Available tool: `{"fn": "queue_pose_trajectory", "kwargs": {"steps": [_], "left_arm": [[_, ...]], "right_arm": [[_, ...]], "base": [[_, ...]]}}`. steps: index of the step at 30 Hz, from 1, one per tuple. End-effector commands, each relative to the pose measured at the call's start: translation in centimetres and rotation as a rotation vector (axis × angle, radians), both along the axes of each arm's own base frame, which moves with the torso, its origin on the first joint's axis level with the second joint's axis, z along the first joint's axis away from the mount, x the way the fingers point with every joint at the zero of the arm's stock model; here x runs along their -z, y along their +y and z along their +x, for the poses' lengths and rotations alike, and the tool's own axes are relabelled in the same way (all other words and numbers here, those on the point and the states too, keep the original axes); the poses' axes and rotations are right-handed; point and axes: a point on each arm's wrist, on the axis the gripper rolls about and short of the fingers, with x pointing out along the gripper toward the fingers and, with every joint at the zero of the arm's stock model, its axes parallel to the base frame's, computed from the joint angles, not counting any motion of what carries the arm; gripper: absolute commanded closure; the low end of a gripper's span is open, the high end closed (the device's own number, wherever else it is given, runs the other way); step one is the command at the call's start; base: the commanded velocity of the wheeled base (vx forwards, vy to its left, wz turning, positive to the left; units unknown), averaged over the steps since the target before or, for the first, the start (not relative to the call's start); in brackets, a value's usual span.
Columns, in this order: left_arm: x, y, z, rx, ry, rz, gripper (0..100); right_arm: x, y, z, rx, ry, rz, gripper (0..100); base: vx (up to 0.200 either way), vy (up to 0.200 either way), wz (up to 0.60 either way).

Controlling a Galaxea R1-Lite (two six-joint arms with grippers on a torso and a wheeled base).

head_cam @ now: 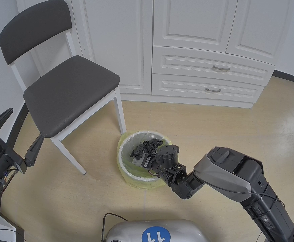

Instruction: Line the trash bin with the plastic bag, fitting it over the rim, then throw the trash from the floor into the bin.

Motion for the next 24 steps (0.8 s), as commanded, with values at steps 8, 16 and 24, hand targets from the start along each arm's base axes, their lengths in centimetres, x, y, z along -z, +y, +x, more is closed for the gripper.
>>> {"fn": "queue_pose_trajectory", "kwargs": {"steps": [8,16,24], "left_arm": [[0.0,0.0,0.0,0.001,0.0,0.0,0],[0.0,0.0,0.0,0.001,0.0,0.0,0],[0.0,0.0,0.0,0.001,0.001,0.001,0]], "right_arm": [[0.0,0.0,-0.1,-0.002,-0.006,0.003,0],[-0.1,0.0,-0.1,-0.002,-0.008,0.006,0],[-3.7,-0.3,-1.0,-0.009,-0.066,0.044,0]], "base": [[0.0,0.0,0.0],[0.0,0.0,0.0],[0.0,0.0,0.0]]}}
